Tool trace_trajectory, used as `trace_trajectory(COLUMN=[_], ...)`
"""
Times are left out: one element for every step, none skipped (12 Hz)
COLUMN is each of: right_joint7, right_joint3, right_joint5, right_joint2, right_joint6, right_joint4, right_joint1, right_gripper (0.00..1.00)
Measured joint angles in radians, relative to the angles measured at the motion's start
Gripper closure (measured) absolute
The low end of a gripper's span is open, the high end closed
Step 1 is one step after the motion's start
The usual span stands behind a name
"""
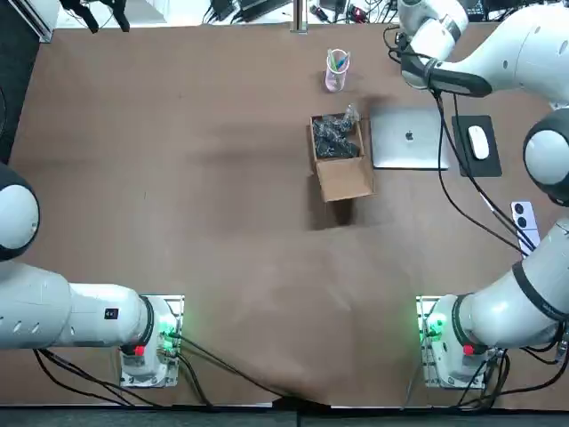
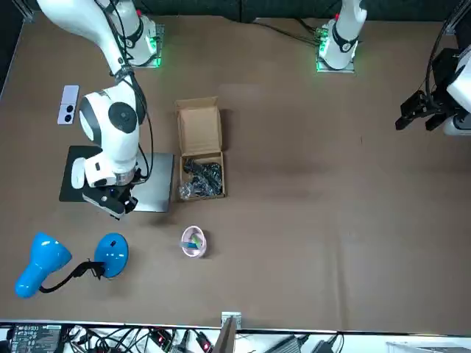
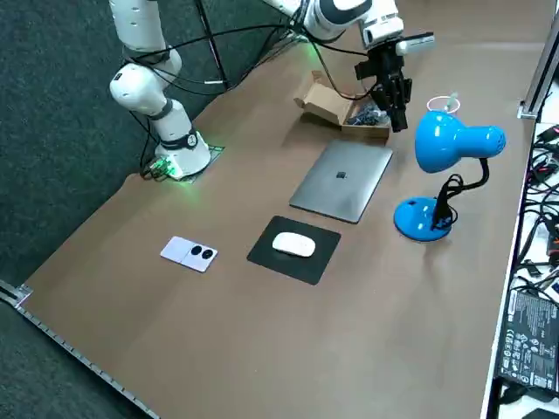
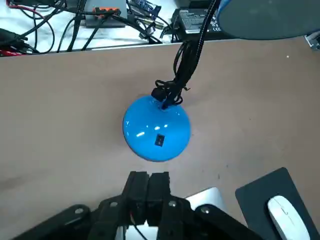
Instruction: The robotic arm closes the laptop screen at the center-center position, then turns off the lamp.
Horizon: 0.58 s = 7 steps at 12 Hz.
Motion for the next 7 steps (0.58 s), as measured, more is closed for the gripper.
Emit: trace_trajectory(right_joint7=[0.017,0.03,0.039,0.043,0.045,0.048,0.049], right_joint3=[0.0,-0.001,-0.003,-0.005,-0.009,-0.014,-0.016], right_joint5=[-0.014,-0.022,-0.028,-0.037,-0.05,-0.073,-0.084], right_joint2=[0.008,0.017,0.025,0.033,0.042,0.066,0.081], right_joint6=[0.009,0.021,0.037,0.055,0.072,0.108,0.132], right_joint4=[0.0,0.0,0.0,0.001,0.001,0.001,0.002], right_joint1=[0.0,-0.001,-0.003,-0.005,-0.007,-0.017,-0.026], right_gripper=[0.98,0.98,0.98,0.98,0.98,0.98,0.98])
